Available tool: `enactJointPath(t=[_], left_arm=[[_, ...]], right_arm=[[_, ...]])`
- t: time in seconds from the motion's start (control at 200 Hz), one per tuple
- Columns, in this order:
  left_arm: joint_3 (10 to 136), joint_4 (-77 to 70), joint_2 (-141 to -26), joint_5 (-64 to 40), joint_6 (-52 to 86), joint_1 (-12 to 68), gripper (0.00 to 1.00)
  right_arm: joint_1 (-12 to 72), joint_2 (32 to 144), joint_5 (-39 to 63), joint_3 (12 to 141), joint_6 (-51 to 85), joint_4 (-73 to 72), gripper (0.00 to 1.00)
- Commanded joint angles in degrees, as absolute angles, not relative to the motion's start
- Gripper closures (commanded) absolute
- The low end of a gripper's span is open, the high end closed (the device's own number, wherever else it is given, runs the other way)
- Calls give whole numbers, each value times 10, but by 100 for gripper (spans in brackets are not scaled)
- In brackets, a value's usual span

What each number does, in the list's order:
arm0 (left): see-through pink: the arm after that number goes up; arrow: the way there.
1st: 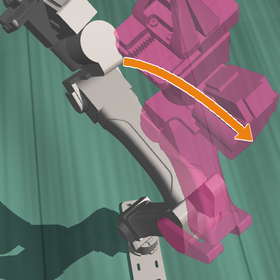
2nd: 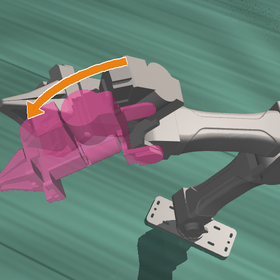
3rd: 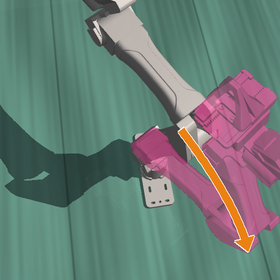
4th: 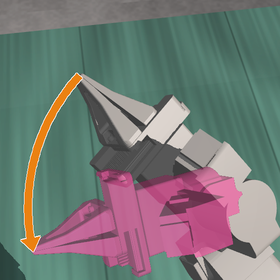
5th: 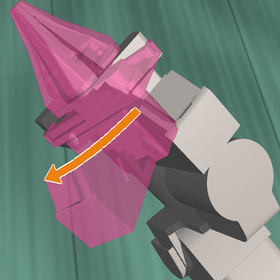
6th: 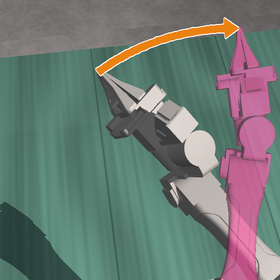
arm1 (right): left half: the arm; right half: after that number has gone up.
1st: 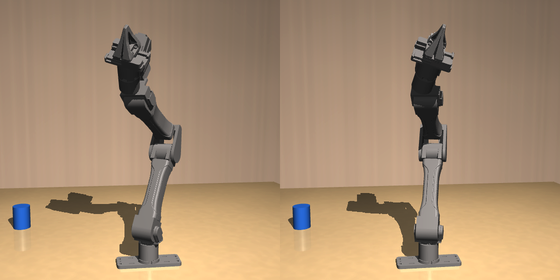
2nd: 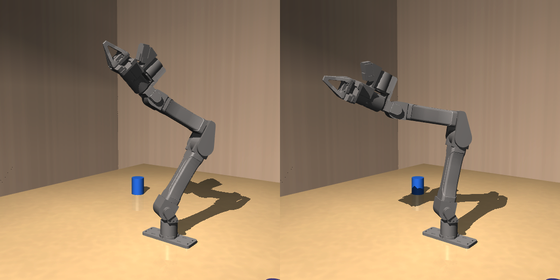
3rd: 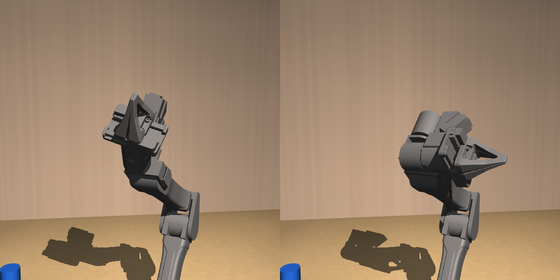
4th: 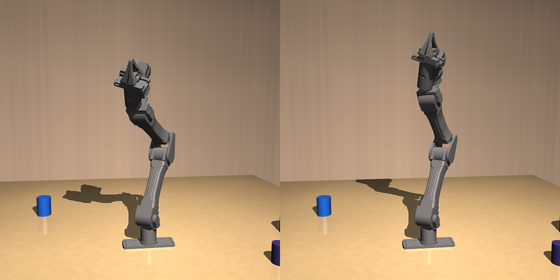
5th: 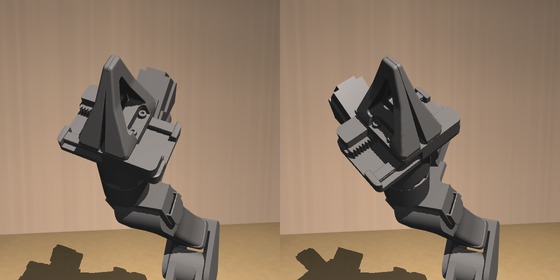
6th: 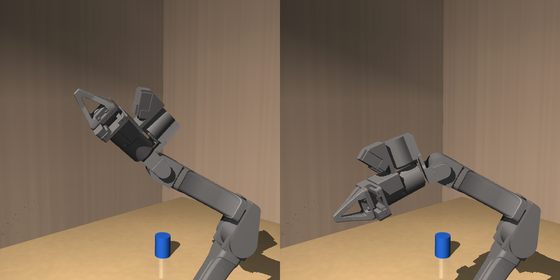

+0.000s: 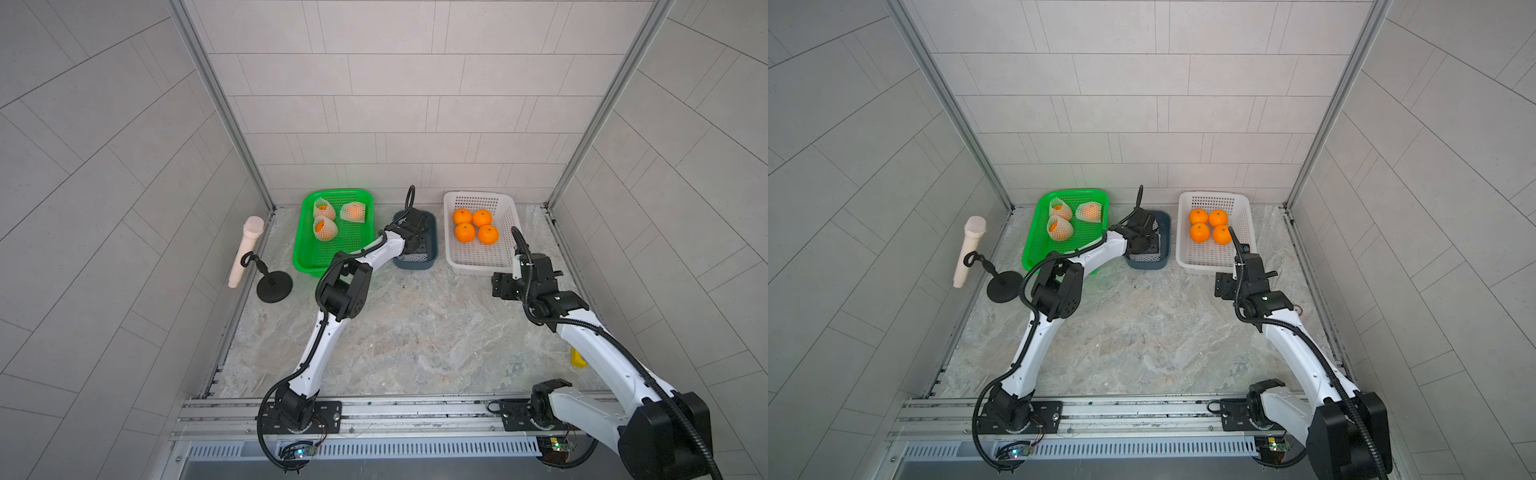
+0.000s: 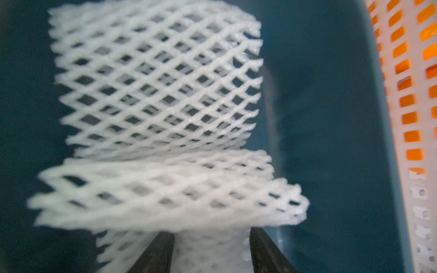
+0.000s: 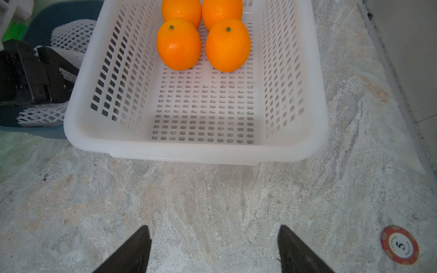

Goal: Remove foam nets from oranges
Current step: Place the foam net into the storage box.

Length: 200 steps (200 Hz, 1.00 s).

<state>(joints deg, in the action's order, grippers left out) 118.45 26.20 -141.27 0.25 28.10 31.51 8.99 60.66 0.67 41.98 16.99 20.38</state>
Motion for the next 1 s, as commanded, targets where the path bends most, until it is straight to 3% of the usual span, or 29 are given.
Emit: enactJointPath(t=[0.0, 0.38, 0.52, 0.996], left_arm=[[1191, 316, -1446, 11, 290, 311, 44], [1214, 330, -1427, 4, 244, 309, 32], [1255, 359, -1419, 13, 234, 307, 32], [1205, 321, -1321, 20, 222, 307, 31]], right_arm=[[91, 607, -7, 414, 175, 207, 15], [91, 604, -3, 414, 175, 209, 15], [91, 595, -3, 411, 176, 211, 15], [91, 579, -2, 405, 176, 211, 15]])
